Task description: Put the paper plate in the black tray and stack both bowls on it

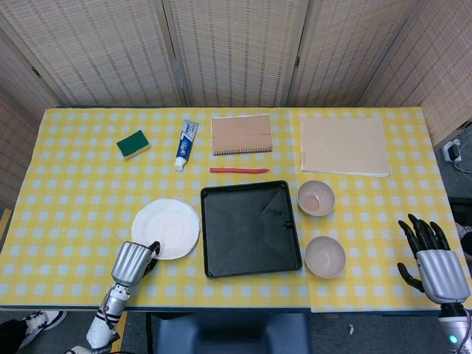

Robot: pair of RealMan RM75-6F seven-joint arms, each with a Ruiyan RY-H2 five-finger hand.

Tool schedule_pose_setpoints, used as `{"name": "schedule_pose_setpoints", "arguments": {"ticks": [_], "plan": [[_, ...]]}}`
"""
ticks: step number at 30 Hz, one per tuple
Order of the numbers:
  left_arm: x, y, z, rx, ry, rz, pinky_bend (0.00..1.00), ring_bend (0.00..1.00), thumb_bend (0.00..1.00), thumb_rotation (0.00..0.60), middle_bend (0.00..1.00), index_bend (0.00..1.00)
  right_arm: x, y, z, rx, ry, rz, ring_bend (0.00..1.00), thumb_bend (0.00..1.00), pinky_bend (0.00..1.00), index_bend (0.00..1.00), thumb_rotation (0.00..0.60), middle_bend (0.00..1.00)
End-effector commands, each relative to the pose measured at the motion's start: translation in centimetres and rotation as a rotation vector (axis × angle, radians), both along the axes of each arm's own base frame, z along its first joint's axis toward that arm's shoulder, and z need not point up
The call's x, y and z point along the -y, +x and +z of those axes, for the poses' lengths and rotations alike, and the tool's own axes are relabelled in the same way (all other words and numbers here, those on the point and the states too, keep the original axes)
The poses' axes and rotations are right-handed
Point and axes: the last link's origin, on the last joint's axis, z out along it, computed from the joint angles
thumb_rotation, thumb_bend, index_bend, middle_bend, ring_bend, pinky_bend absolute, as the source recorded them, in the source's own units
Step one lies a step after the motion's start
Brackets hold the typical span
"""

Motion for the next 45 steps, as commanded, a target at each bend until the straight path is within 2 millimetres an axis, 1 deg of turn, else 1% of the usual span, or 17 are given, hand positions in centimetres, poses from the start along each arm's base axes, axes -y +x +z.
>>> {"name": "schedule_pose_setpoints", "arguments": {"ticks": [1, 4, 6, 15, 18, 21, 23, 25, 35, 41, 45], "plan": [[-0.1, 0.3, -0.1, 0.011, 0.01, -0.018, 1.0, 0.97, 0.47, 0.6, 1.0, 0.63, 0.0, 0.0, 0.0, 0.0, 0.001, 0.0, 0.0, 0.38, 0.0, 0.0, 0.6, 0.0], [-0.2, 0.4, 0.2, 0.019, 0.027, -0.034, 1.0, 0.97, 0.48, 0.6, 1.0, 0.63, 0.0, 0.0, 0.0, 0.0, 0.004, 0.0, 0.0, 0.38, 0.0, 0.0, 0.6, 0.0], [-0.2, 0.6, 0.8, 0.038, 0.053, -0.052, 1.0, 0.97, 0.48, 0.6, 1.0, 0.64, 0.0, 0.0, -0.1, 0.0, 0.005, 0.001, 0.0, 0.38, 0.0, 0.0, 0.6, 0.0], [-0.3, 2.2, 5.1, 0.109, 0.226, -0.144, 1.0, 0.97, 0.49, 0.6, 1.0, 0.64, -0.2, 0.2, -0.2, 0.004, 0.014, 0.009, 0.0, 0.38, 0.0, 0.0, 0.6, 0.0], [-0.4, 3.0, 6.3, 0.131, 0.267, -0.156, 1.0, 0.97, 0.49, 0.6, 1.0, 0.64, -0.4, 0.3, -0.2, 0.006, 0.013, 0.015, 0.0, 0.38, 0.0, 0.0, 0.6, 0.0], [-0.3, 3.9, 6.7, 0.157, 0.276, -0.159, 1.0, 0.97, 0.49, 0.6, 1.0, 0.64, -0.6, 0.4, -0.2, 0.008, 0.012, 0.02, 0.0, 0.38, 0.0, 0.0, 0.6, 0.0], [-0.1, 4.8, 6.5, 0.155, 0.262, -0.179, 1.0, 0.97, 0.49, 0.6, 1.0, 0.64, -0.6, 0.5, -0.2, 0.01, 0.013, 0.023, 0.0, 0.38, 0.0, 0.0, 0.6, 0.0], [0.0, 5.8, 5.9, 0.143, 0.239, -0.197, 1.0, 0.97, 0.49, 0.6, 1.0, 0.64, -0.7, 0.5, -0.2, 0.01, 0.014, 0.028, 0.0, 0.38, 0.0, 0.0, 0.6, 0.0], [-0.6, 11.7, 2.2, 0.117, 0.151, -0.291, 1.0, 0.97, 0.49, 0.6, 1.0, 0.64, -1.1, 0.6, 0.4, 0.028, 0.007, 0.039, 0.0, 0.38, 0.0, 0.0, 0.6, 0.0], [-0.9, 13.7, -0.2, 0.114, 0.08, -0.311, 1.0, 0.97, 0.49, 0.6, 1.0, 0.64, -1.4, 0.5, 1.0, 0.043, -0.012, 0.039, 0.0, 0.38, 0.0, 0.0, 0.6, 0.0], [-1.7, 14.4, -1.3, 0.106, 0.059, -0.307, 1.0, 0.97, 0.49, 0.6, 1.0, 0.64, -1.6, 0.4, 1.5, 0.054, -0.025, 0.039, 0.0, 0.38, 0.0, 0.0, 0.6, 0.0]]}}
